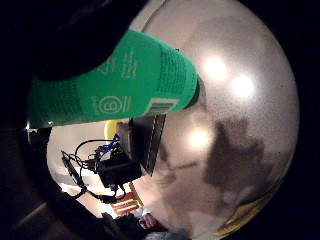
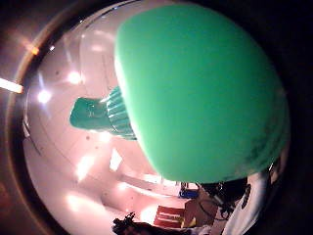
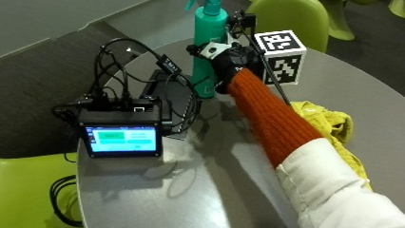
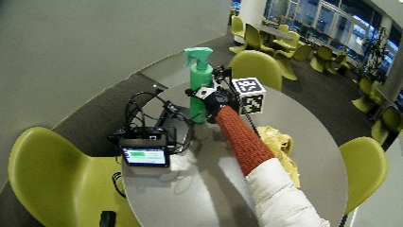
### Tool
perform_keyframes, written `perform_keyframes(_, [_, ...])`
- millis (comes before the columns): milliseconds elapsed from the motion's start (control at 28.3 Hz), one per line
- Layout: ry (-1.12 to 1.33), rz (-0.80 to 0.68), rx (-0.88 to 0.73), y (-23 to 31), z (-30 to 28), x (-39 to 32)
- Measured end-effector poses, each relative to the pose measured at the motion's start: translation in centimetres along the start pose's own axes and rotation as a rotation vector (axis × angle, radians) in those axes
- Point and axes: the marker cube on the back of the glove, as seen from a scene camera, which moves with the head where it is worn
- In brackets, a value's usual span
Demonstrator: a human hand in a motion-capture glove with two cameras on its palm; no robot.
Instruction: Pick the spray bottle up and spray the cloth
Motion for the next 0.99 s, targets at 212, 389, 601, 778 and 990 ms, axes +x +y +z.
perform_keyframes(212, [-0.026, 0.028, -0.002, -0.6, 0.4, 1.9])
perform_keyframes(389, [-0.027, 0.095, -0.016, -0.2, 0.7, 5.1])
perform_keyframes(601, [0.005, 0.123, -0.048, 0.3, 1.5, 4.5])
perform_keyframes(778, [-0.055, 0.06, -0.122, 0.4, 1.8, 1.1])
perform_keyframes(990, [0.27, -0.06, -0.33, 5.4, 1.7, -2.4])
